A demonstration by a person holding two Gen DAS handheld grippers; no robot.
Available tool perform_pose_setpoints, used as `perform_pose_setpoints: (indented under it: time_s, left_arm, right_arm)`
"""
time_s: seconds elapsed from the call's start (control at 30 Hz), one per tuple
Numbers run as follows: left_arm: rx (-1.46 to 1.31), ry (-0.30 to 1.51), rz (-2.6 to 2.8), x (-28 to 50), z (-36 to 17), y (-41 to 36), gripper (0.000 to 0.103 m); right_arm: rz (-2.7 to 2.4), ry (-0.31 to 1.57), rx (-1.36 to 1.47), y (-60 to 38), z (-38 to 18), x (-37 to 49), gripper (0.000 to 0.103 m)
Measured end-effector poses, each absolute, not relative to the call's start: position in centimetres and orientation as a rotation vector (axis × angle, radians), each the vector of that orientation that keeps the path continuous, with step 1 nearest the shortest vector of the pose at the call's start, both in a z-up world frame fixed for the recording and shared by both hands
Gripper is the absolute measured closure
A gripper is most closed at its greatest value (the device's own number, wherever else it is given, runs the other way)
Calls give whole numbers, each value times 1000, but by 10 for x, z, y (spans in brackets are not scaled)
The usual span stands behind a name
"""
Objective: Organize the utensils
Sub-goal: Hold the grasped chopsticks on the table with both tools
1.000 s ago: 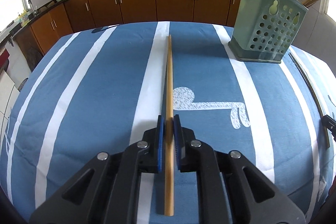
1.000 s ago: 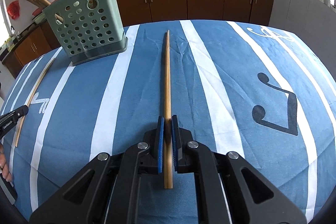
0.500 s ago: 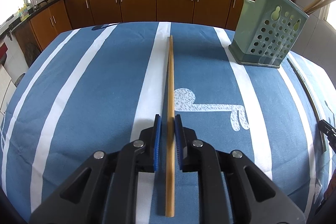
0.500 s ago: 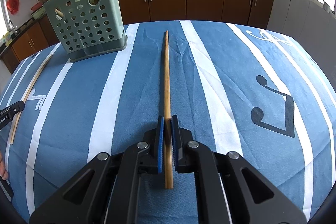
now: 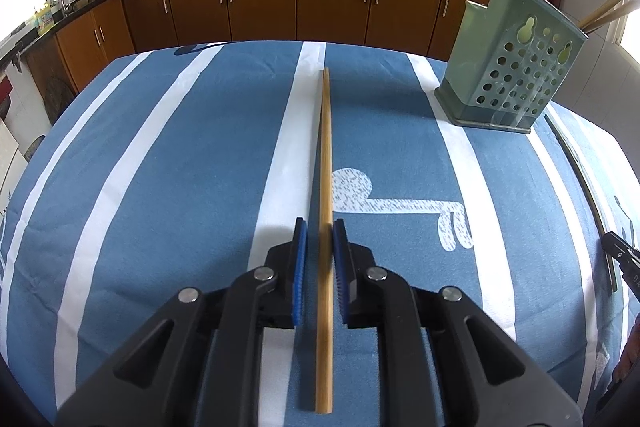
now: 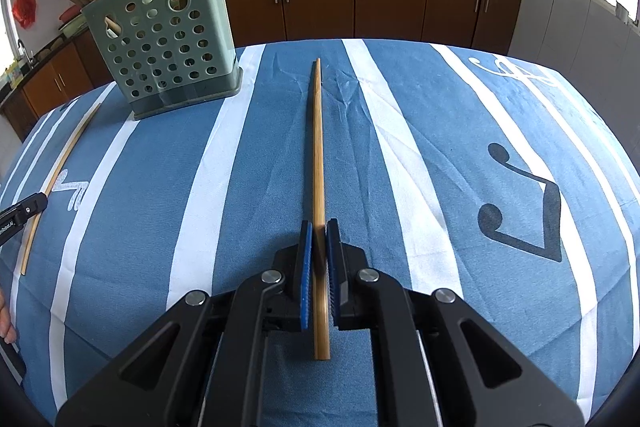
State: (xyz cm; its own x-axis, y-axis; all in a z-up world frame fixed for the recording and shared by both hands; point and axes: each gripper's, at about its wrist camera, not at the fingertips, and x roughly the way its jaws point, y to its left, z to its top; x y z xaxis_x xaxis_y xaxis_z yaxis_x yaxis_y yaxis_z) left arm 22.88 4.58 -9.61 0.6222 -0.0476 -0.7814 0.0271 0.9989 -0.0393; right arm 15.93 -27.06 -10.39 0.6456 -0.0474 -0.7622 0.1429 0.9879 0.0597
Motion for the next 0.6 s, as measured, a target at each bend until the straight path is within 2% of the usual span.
perform_pose_setpoints:
  time_s: [0.6]
  left_arm:
    - [-38, 899, -46, 229, -96, 47, 88]
  right_arm:
    - [-108, 863, 120, -271, -104, 159, 94]
